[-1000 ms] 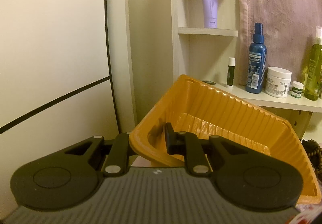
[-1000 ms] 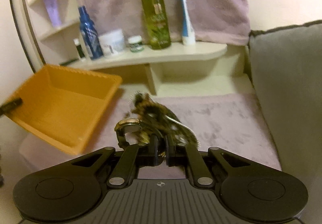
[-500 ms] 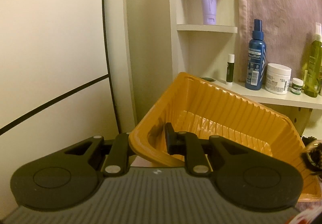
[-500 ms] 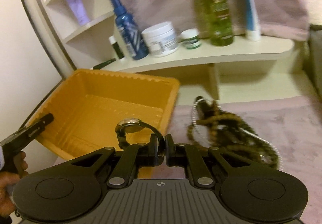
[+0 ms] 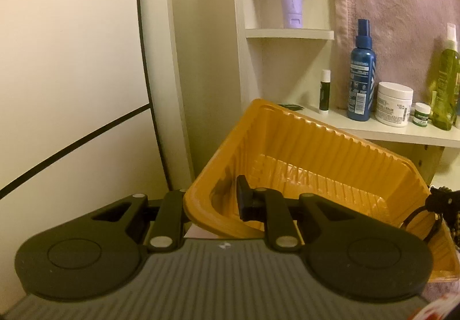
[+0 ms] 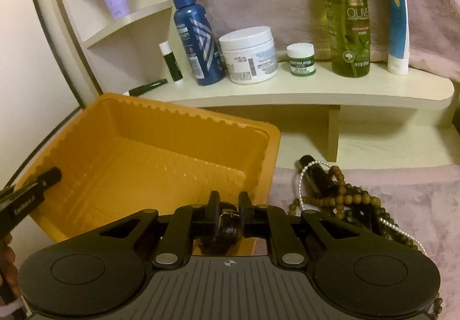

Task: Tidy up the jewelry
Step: 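Lift the watch into the orange tray and open the right tool, then move the right tool back to the pile and grasp a brown bead bracelet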

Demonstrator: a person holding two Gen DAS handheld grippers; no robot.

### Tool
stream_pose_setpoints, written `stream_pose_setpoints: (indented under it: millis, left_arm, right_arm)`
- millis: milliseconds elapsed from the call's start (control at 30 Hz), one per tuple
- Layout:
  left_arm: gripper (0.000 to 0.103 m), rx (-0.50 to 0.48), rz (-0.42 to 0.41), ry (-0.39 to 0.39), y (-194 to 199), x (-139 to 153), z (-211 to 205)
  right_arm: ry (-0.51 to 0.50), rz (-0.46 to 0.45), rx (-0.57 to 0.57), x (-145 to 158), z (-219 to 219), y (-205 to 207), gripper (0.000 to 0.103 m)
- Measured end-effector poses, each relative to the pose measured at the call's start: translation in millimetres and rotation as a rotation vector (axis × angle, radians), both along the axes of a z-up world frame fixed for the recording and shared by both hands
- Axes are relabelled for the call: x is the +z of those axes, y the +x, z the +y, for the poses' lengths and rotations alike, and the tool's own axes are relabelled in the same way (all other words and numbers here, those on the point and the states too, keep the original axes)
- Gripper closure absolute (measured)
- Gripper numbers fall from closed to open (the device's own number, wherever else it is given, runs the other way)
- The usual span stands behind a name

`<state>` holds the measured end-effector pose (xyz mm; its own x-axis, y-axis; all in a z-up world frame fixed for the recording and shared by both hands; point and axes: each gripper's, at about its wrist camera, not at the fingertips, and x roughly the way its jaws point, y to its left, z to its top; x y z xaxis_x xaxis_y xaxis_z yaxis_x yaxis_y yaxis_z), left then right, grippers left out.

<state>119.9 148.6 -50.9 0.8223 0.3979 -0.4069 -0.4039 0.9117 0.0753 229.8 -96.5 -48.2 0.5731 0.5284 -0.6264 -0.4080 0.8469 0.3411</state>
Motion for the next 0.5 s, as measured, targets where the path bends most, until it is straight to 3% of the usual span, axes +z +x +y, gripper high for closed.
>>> stream_pose_setpoints:
  millis: [267, 500]
  left_arm:
    - [0.086, 0.002, 0.006, 0.003, 2.1, -0.3, 0.8]
    - [0.086, -0.001, 0.008, 0.008, 2.1, -0.6, 1.9]
  right_arm:
    - [0.044, -0.013, -0.015, 17.1, -24.9, -14.8, 0.087]
    - [0.029, 0.012, -0.102, 9.9, -78.7, -44.5, 0.071]
